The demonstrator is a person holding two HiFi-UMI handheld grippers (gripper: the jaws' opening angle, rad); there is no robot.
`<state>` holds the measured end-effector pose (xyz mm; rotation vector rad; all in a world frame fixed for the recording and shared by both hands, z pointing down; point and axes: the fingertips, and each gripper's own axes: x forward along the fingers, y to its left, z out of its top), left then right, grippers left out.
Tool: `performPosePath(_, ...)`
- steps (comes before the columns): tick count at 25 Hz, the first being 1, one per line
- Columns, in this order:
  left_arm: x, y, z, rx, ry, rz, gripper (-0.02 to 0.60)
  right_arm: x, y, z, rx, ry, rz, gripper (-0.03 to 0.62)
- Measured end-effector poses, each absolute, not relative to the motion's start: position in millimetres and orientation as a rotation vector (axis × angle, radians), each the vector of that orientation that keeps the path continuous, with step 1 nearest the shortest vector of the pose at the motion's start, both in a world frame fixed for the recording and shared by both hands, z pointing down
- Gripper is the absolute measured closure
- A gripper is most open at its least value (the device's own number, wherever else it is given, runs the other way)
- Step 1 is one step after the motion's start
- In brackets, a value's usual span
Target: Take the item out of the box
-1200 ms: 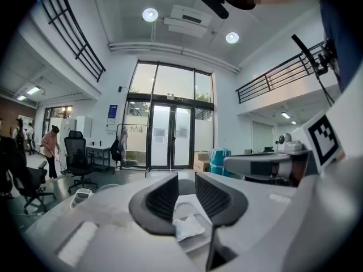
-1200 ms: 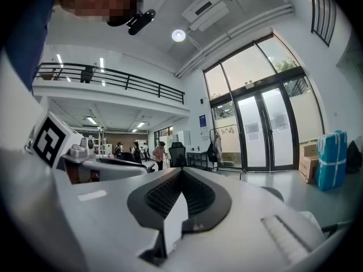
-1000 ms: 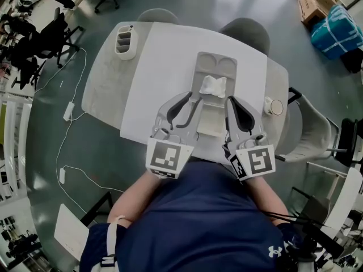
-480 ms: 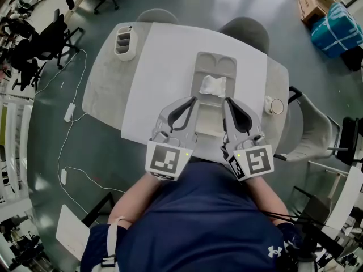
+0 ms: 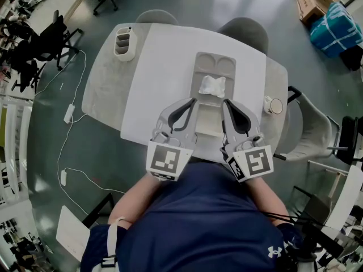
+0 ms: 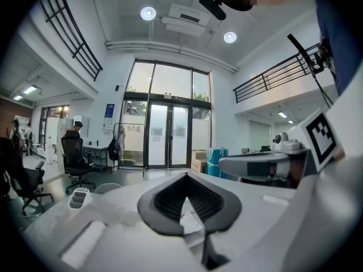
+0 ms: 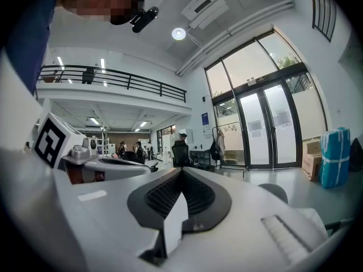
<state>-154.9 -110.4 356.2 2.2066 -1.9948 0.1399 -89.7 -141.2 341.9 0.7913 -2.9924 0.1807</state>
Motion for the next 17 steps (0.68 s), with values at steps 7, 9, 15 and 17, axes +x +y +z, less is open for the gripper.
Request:
performPosePath(7, -153.5, -112.4, 358.3, 2.247, -1.982, 0.182, 0.58, -89.1, -142.1, 342.6, 0.791, -2.988, 0.2, 0.592)
performPosePath(9, -153.0, -112.9, 359.4, 2.248, -1.976, 0.184, 0.58, -89.0, -142.7, 343.5, 0.792, -2.987, 0.207, 0.592)
performPosePath(15, -154.1, -112.9, 358.5, 2.225, -1.964, 0.157, 0.58, -90.1, -142.4, 343.3, 0.801, -2.979, 0.215, 0.593)
performPosePath(17, -154.1, -111.4, 358.2, 2.213, -1.959, 0.143, 0.58, -90.2, -140.6, 343.4, 0.803, -2.976, 0.217, 0.592)
